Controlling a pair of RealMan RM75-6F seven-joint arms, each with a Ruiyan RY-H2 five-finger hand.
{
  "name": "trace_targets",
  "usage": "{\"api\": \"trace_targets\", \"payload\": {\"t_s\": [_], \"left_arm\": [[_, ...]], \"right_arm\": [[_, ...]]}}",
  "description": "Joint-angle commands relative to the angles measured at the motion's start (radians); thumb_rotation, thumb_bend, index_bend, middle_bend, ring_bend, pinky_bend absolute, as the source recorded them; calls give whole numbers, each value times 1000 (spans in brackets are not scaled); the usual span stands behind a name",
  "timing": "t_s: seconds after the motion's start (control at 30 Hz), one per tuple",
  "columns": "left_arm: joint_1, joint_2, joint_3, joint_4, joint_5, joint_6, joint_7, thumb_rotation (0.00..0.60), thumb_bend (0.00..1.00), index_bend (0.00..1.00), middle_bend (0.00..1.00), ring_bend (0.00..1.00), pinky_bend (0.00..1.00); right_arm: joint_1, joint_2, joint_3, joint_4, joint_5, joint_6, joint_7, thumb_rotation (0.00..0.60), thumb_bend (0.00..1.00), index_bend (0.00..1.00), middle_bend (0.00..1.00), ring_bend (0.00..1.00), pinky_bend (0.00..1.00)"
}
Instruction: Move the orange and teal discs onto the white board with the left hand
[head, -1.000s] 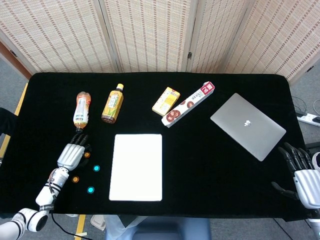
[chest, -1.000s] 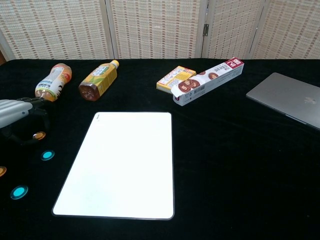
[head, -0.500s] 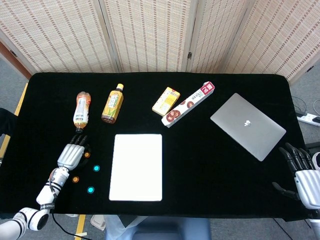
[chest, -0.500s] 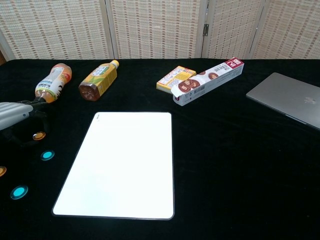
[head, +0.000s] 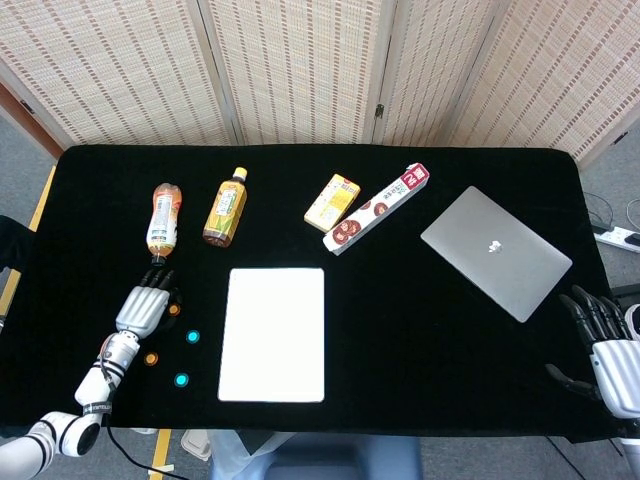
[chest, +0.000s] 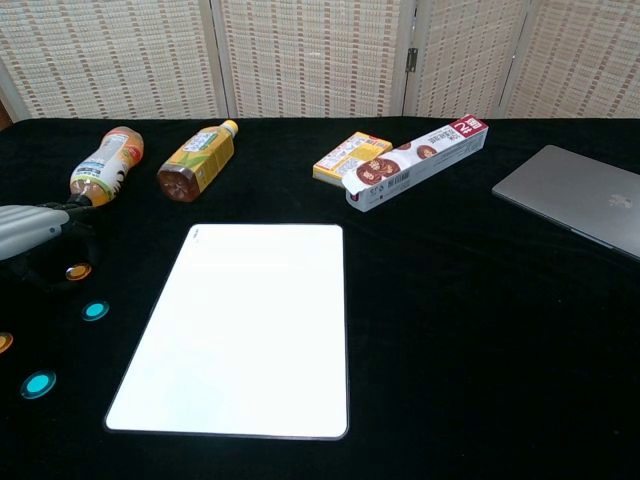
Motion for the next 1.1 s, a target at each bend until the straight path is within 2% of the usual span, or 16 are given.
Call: {"api": "trace_targets", "payload": {"t_s": [0.03,0.6,0.87,1.1], "left_arm": [[-2,2,-3,-2,-12,-9,12,600,416,452,80,0,0],[4,10,3,-20,-13,18,25,600,443,518,80,0,0],[-8,49,-3,-134,16,61,60,600,445,518,80,0,0],[-62,54,-27,-237,20,35,114,600,446,517,80,0,0]], "right_arm": [[0,0,0,1,-1,0,0,600,209,0,0,0,0],[-3,-2,-1,1,-5,5,0,600,209,0,0,0,0],[-7,1,0,2,-5,12,1,600,209,0,0,0,0],[-12,-1,0,12,3,14,11,600,209,0,0,0,0]]}}
